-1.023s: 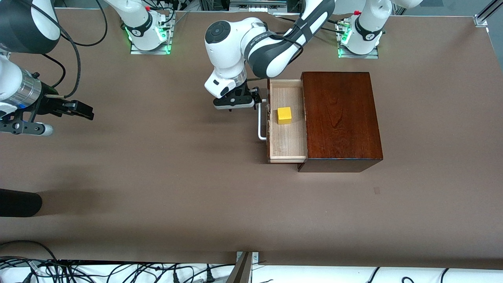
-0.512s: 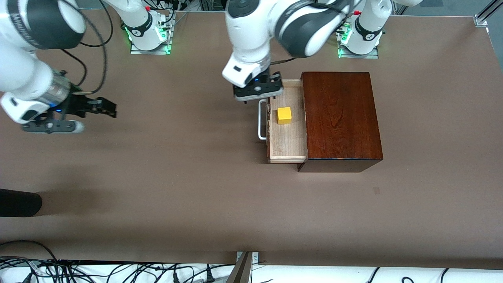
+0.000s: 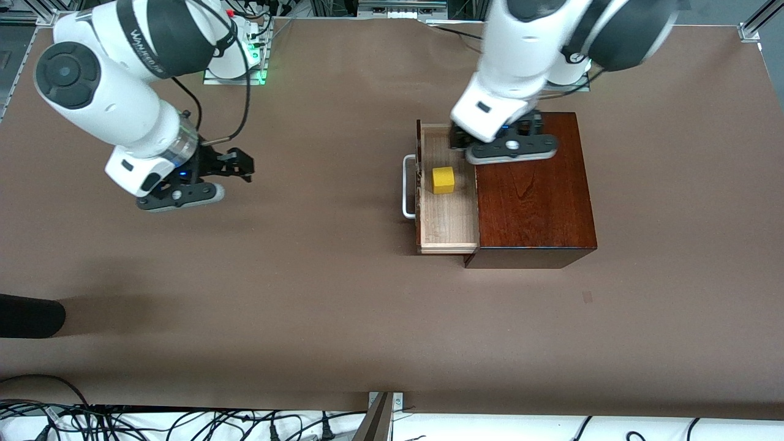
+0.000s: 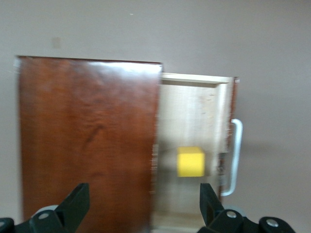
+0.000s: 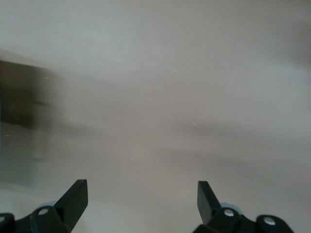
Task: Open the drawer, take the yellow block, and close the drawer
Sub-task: 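Lift the left gripper away while the right gripper moves toward the drawer, then lower the right gripper into the drawer above the yellow cube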
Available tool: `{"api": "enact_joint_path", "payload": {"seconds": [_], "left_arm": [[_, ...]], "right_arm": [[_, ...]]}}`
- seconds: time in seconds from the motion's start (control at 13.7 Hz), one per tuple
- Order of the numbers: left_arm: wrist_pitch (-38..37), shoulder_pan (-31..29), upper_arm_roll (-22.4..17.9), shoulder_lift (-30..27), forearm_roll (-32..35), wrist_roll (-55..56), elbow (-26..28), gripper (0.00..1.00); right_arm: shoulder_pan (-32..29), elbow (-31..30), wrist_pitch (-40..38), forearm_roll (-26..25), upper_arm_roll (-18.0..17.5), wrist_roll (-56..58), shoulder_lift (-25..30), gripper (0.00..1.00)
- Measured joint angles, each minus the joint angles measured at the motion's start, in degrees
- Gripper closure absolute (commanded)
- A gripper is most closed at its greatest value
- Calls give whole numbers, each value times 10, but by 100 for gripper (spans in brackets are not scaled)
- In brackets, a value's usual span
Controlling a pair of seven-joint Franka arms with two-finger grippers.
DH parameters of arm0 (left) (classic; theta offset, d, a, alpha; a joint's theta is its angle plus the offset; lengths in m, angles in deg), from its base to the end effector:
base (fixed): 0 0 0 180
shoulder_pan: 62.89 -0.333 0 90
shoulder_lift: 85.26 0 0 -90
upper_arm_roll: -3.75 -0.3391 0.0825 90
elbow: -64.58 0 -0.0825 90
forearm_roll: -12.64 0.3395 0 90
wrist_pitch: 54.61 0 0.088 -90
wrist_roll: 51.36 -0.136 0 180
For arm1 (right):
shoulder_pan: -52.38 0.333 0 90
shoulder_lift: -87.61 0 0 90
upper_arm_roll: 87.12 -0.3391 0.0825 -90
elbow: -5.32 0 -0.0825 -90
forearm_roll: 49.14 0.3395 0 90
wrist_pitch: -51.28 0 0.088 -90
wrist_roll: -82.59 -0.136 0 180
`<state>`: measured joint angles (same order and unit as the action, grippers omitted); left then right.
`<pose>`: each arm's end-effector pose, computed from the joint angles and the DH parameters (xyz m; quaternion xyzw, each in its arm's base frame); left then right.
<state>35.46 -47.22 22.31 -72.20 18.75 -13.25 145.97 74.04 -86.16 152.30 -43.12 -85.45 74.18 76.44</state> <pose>0.4966 -0.2947 0.5640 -0.9987 -0.0348 0.0160 0.0330 0.5406 0.2111 0.5180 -0.9946 -0.0903 0.0256 0.0436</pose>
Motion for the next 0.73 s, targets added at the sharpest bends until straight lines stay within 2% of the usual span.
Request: {"api": "enact_joint_path", "payload": {"seconds": [0.15, 0.37, 0.73], "left_arm": [[-15, -25, -21, -19, -8, -65, 5, 0], [-24, -36, -90, -37, -31, -171, 12, 0], [-27, -40, -195, -56, -52, -317, 19, 0]], "right_arm": [[30, 1, 20, 21, 0, 0, -5, 0], [65, 20, 36, 74, -2, 1, -26, 0], [127, 45, 95, 85, -6, 3, -64, 0]]}}
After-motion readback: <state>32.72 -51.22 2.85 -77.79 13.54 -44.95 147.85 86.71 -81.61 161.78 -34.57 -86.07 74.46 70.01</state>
